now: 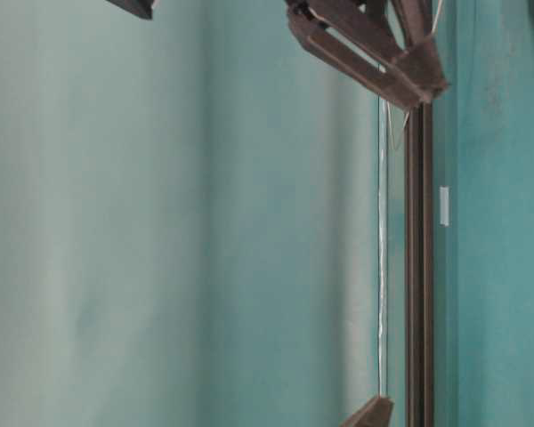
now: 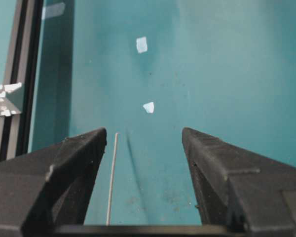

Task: Insert the wire through the hole in the metal fitting.
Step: 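Lower the open right gripper and close it on the wire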

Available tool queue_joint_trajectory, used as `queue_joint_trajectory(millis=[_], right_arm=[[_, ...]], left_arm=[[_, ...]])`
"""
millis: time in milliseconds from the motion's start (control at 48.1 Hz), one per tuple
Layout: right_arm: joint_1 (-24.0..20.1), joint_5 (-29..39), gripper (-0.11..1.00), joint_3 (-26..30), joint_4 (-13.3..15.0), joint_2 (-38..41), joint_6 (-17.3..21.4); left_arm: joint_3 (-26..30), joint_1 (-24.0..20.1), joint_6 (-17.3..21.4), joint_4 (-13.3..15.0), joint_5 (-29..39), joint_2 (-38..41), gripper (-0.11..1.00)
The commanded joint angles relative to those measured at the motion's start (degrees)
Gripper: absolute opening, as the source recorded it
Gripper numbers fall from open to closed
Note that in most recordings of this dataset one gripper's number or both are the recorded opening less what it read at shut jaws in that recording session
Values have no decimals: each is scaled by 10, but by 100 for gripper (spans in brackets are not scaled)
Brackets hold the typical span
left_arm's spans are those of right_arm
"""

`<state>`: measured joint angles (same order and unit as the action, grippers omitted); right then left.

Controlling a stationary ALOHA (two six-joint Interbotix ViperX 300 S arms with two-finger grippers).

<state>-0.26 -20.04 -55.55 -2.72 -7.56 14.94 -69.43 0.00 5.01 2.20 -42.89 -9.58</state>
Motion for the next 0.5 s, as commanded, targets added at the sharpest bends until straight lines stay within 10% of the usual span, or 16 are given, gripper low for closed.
queue_joint_trajectory(millis=[0, 478], right_arm=[[-5, -14, 73, 11, 0, 4, 3], [-11, -29, 73, 12, -2, 55, 28]], left_arm=[[6, 2, -2, 0, -11, 5, 78], [9, 2, -4, 0, -13, 16, 78]])
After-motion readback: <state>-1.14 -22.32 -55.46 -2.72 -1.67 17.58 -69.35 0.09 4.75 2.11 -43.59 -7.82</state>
